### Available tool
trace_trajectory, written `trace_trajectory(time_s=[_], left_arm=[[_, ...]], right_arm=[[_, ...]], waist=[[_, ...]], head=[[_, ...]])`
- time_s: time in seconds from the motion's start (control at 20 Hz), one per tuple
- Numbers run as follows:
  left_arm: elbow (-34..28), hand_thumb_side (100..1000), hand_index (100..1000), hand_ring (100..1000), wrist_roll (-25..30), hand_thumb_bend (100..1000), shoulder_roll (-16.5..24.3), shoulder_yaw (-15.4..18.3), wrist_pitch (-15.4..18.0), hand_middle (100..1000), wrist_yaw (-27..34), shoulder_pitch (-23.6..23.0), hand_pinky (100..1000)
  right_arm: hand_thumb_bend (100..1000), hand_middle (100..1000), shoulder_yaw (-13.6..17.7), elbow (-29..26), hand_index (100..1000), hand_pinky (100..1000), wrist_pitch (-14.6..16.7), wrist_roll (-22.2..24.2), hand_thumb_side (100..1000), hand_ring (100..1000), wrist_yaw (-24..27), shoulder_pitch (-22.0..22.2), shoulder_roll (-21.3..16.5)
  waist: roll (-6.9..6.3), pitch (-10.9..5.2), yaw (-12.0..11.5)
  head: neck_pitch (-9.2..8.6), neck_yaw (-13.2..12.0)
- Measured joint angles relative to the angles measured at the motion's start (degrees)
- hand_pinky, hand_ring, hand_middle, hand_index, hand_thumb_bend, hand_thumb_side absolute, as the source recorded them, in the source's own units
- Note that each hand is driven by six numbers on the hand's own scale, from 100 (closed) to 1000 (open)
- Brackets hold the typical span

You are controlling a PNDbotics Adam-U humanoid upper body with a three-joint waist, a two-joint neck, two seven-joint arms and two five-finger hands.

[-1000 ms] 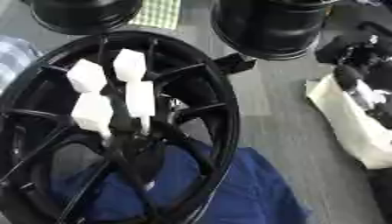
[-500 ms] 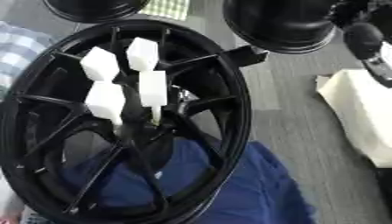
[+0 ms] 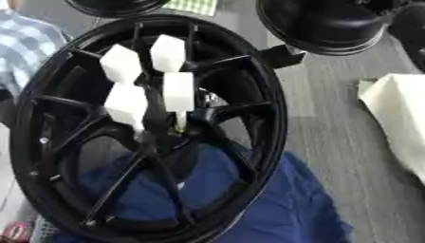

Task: Pull the pin out of the wheel hub.

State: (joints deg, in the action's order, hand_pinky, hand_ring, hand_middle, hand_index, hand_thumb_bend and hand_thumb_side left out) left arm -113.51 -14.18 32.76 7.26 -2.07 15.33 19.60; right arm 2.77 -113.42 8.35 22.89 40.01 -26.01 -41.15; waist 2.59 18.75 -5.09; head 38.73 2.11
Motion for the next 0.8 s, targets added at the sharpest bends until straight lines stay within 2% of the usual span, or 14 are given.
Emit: trace_trajectory(time_s=[0.15,0.2,0.25,0.35,0.4,0.5,0.55,0.8], left_arm=[[0.0,719,782,723,0.01,219,0.0,0.0,0.01,730,0.0,0.0,837],[0.0,714,780,723,0.04,220,0.01,-0.01,0.04,732,-0.01,0.01,839],[0.0,713,780,723,0.16,221,0.11,-0.13,0.15,732,-0.02,0.08,839],[-0.1,711,783,728,0.8,224,0.87,-0.92,0.27,739,-0.02,0.15,840],[-0.11,708,781,728,1.04,224,1.23,-1.13,0.25,740,-0.02,0.13,839],[-0.11,708,780,727,1.24,224,1.82,-1.33,0.18,739,-0.01,0.06,839],[-0.11,709,779,726,1.25,222,2.05,-1.38,0.18,738,-0.01,0.04,839],[-0.12,699,768,729,1.18,235,2.54,-1.39,0.24,741,-0.01,-0.16,841]], right_arm=[[372,659,-0.02,0.0,750,824,-0.01,0.03,263,752,0.0,-0.03,-0.01],[424,674,-0.24,0.0,775,837,0.06,0.16,265,763,-0.02,-0.26,-0.18],[430,678,-0.64,0.0,775,838,0.25,0.48,268,766,-0.14,-0.66,-0.58],[453,676,-2.11,0.0,772,835,1.09,1.6,285,763,-0.93,-2.37,-1.99],[487,683,-3.19,-0.01,778,833,1.74,2.32,321,764,-1.58,-3.74,-2.98],[492,684,-5.64,-0.25,780,833,3.29,3.88,322,765,-2.95,-6.68,-5.64],[524,695,-6.98,-0.32,786,833,4.11,4.71,339,769,-3.79,-8.08,-7.03],[545,697,-14.1,-0.33,786,827,6.96,9.11,358,762,-8.18,-15.09,-14.01]], waist=[[0.0,0.0,0.0],[0.0,0.02,0.0],[0.18,0.0,-0.07],[1.31,-0.72,-0.68],[1.98,-1.38,-0.84],[2.68,-2.16,-0.65],[2.6,-2.15,-0.48],[2.54,-2.1,-0.11]], head=[[0.0,0.0],[-0.01,0.02],[-0.02,0.3],[0.26,1.11],[0.52,1.42],[0.6,1.62],[0.63,1.63],[0.77,1.63]])
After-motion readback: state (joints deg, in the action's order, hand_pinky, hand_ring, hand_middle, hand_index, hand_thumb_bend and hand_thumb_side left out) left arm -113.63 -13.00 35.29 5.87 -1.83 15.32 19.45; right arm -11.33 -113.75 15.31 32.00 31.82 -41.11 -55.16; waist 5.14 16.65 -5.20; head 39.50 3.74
